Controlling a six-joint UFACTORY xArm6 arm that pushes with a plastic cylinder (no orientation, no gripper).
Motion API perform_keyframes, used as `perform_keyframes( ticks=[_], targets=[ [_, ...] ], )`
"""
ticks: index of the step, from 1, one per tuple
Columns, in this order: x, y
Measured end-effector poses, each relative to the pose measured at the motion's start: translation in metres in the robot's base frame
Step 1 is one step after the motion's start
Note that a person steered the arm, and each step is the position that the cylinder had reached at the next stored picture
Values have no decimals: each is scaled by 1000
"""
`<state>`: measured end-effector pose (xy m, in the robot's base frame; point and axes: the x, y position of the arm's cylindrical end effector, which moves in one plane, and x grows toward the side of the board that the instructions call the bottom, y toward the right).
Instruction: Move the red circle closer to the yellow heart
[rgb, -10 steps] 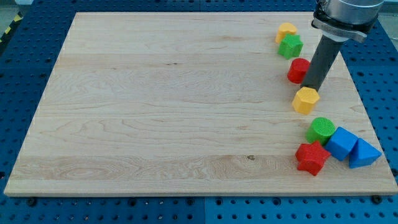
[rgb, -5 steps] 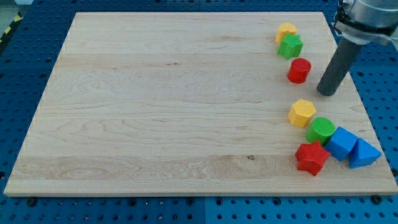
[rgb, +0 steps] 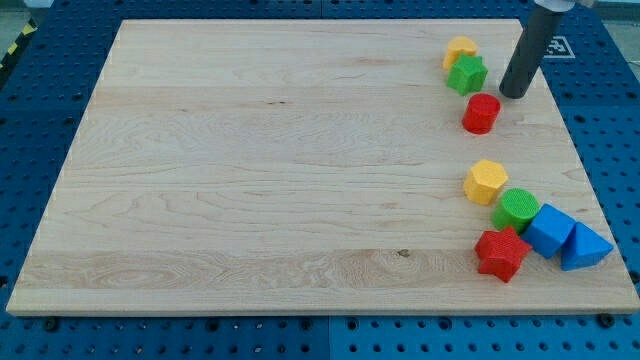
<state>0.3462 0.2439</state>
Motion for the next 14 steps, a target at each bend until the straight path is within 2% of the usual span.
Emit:
perform_keyframes(
  ticks=[2, 3, 5, 7, 10, 12, 14],
  targets=[
    [1, -41],
    [11, -42],
    [70, -51],
    [73, -80],
    [82, -38],
    [74, -75],
    [77, -76]
  ],
)
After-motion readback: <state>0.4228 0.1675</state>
